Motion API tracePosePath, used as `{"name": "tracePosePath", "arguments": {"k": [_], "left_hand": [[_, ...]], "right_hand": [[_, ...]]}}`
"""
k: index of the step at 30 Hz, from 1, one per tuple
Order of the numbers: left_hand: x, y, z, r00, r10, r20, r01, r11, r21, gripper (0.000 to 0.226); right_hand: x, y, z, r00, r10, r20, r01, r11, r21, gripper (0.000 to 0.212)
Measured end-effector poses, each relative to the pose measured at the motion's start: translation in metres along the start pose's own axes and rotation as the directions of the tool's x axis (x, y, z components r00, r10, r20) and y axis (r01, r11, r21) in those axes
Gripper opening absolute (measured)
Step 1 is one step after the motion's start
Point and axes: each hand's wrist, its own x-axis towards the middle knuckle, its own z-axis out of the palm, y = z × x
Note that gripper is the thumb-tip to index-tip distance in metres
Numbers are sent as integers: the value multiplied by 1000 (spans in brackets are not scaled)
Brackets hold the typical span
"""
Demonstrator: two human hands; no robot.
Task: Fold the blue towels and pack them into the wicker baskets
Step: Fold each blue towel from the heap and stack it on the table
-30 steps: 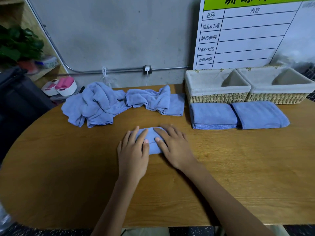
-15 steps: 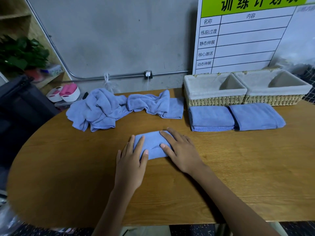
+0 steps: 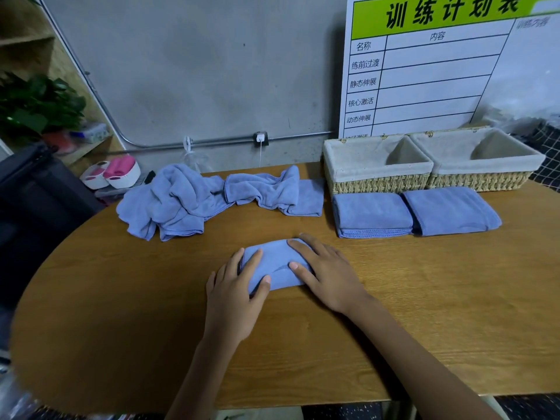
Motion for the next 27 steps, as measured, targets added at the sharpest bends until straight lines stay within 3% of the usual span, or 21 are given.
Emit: {"name": "tracePosePath", "arguments": {"k": [5,12,16,20,23,27], "left_hand": [[9,5,-4,993,-104,-58,102,994,-29,62],[19,35,3,984,-180,16,173,914,-368,64],[15,39,9,988,-156,13,143,868,-476,66],[6,35,12,1000,24,15,-14,877,-481,73],[13,26,7,970,212,115,-170,940,-297,91],[28,17,4,944,271,186,-229,948,-219,101]], "right_hand": [[-9,17,-10,1000,6,9,-7,999,53,66],[-21,31,-21,999,34,-38,-31,997,66,60],[-28,39,-25,997,42,-62,-39,998,52,64],[-30,45,-26,996,48,-72,-45,998,32,64],[-32,52,-33,1000,24,-9,-23,999,30,73],[-31,62,-42,993,-44,113,51,997,-63,94]]}}
